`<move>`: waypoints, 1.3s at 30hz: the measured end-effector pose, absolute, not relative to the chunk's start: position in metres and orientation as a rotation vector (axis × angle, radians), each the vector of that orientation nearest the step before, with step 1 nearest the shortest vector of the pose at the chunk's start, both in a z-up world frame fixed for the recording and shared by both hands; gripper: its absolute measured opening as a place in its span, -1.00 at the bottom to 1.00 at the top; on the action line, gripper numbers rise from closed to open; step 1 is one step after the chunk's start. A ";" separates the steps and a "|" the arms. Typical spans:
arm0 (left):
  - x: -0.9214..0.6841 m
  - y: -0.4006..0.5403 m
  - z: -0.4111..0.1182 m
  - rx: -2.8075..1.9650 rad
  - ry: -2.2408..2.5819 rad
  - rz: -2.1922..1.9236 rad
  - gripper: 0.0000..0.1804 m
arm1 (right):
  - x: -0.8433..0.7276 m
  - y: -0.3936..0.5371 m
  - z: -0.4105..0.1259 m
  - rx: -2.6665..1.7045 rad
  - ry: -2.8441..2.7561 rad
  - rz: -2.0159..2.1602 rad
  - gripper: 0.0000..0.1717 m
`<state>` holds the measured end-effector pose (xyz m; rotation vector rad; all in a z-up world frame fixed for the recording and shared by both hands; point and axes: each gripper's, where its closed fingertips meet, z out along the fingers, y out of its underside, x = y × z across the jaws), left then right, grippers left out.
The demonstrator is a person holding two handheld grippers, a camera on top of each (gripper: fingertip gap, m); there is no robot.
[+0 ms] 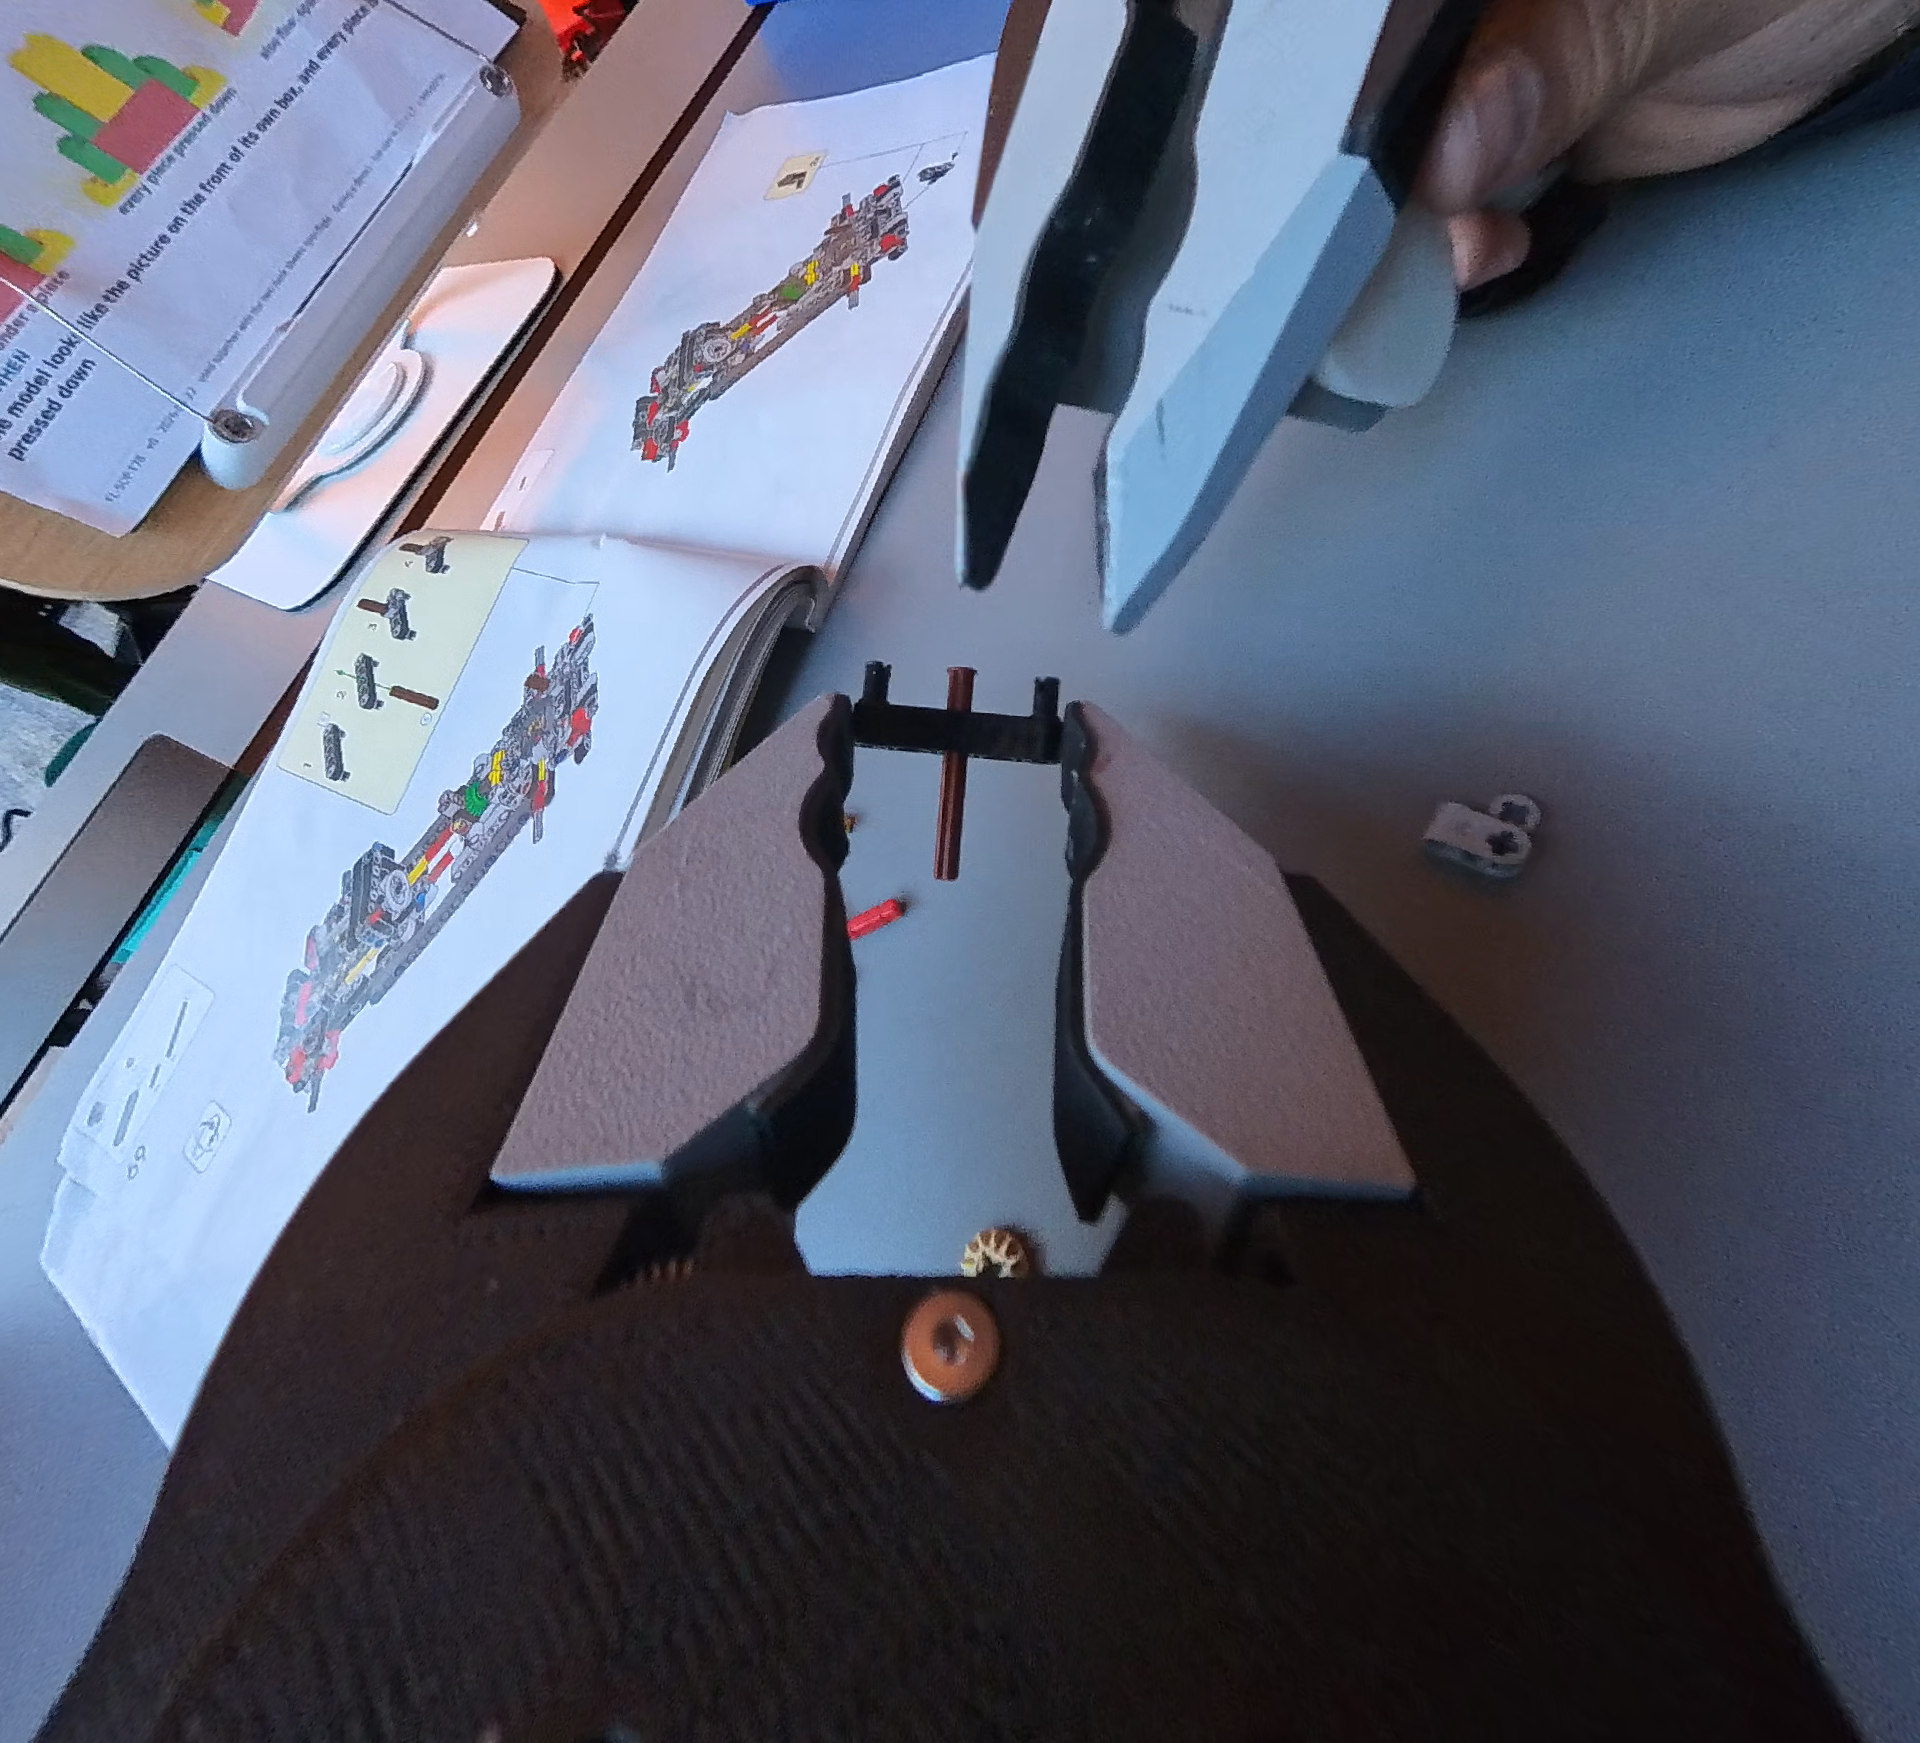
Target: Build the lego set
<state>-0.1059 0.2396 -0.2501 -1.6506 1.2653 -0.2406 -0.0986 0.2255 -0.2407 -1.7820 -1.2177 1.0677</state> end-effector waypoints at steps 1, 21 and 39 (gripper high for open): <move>-0.105 0.239 -0.250 -1.649 1.269 -0.240 -0.57 | -0.100 0.224 -0.242 -1.786 -1.229 1.070 -0.63; -0.107 0.229 -0.282 -1.806 1.380 -0.259 -0.57 | -0.106 0.215 -0.246 -1.766 -1.301 1.066 -0.66; -0.095 0.217 -0.281 -1.946 1.293 -0.500 -0.57 | -0.099 0.229 -0.238 -1.730 -1.235 1.008 -0.68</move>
